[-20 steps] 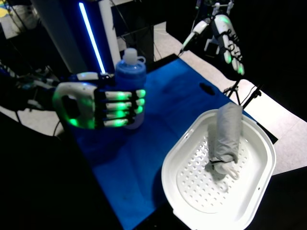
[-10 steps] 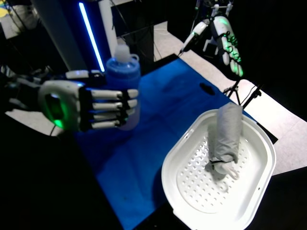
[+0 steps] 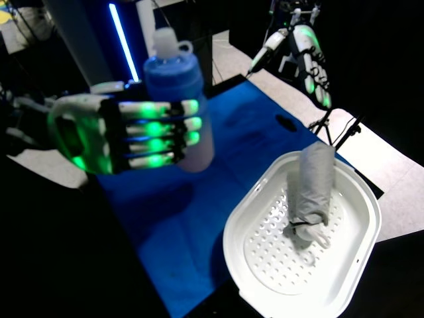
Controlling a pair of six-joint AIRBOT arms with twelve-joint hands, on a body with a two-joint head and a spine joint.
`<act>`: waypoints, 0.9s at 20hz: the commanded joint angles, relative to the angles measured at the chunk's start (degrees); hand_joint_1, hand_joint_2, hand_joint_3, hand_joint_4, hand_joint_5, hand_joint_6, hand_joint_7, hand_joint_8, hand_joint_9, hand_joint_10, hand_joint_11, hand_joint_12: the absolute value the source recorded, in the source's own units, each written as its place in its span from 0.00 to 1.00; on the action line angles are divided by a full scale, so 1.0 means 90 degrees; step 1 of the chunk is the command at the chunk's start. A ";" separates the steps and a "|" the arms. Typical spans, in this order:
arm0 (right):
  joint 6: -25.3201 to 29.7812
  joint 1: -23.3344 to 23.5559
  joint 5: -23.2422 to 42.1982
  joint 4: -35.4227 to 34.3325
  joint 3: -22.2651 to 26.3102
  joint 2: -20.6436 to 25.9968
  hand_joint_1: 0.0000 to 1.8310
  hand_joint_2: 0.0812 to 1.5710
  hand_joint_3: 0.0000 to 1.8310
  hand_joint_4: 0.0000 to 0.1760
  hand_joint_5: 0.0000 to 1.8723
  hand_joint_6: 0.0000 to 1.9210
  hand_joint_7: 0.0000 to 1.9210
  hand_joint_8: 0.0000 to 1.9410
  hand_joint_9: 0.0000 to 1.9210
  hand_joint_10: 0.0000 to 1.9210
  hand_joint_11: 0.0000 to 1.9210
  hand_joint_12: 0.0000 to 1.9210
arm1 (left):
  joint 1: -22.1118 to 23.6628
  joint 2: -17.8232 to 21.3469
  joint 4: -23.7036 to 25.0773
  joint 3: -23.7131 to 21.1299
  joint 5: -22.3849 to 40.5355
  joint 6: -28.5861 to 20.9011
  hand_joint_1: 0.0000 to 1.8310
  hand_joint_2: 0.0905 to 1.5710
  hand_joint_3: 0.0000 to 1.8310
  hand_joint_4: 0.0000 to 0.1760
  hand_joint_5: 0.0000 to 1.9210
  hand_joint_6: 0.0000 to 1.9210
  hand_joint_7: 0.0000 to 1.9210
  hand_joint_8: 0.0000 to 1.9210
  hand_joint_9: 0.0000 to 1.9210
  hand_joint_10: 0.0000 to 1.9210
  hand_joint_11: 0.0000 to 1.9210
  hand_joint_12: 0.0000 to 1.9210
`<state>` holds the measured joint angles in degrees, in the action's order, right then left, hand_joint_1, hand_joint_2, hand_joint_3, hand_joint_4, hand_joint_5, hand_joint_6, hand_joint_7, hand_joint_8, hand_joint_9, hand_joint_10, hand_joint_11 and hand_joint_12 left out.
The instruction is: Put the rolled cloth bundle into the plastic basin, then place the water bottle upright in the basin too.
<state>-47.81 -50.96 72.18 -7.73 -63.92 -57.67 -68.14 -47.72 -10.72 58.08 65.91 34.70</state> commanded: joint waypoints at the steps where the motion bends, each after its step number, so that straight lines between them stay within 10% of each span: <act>1: 0.0132 0.0189 0.0942 -0.0138 -0.0058 -0.0018 0.71 0.72 0.00 0.00 0.33 0.81 0.44 0.74 0.49 0.80 0.45 0.85 | 0.0044 -0.0012 -0.0071 0.0003 0.0793 -0.0053 0.30 0.51 0.00 1.00 0.00 0.00 0.01 0.00 0.00 0.00 0.00 0.00; 10: 0.0130 0.1234 -0.0043 -0.0510 -0.0991 -0.0576 0.60 0.78 0.00 0.00 0.39 0.72 0.42 0.74 0.46 0.84 0.40 0.94 | 0.0043 -0.0092 -0.0067 0.0046 0.0760 -0.0095 0.30 0.53 0.00 1.00 0.00 0.00 0.01 0.00 0.00 0.00 0.00 0.00; 17: -0.0010 0.1835 -0.1133 -0.0873 -0.1861 -0.1080 0.64 0.76 0.00 0.00 0.36 0.74 0.46 0.64 0.49 0.76 0.46 0.88 | 0.0042 -0.0129 -0.0025 0.0082 0.0742 -0.0155 0.28 0.54 0.00 0.79 0.00 0.00 0.01 0.00 0.01 0.00 0.00 0.00; 18: -0.0015 0.1905 -0.1359 -0.0948 -0.2073 -0.1197 0.64 0.76 0.00 0.00 0.36 0.74 0.47 0.63 0.50 0.75 0.47 0.88 | 0.0042 -0.0144 -0.0014 0.0102 0.0731 -0.0181 0.27 0.54 0.00 0.96 0.00 0.00 0.00 0.00 0.00 0.00 0.00 0.00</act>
<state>-48.88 -34.79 53.84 -15.42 -82.67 -68.69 -68.14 -48.73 -10.39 58.70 65.89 33.56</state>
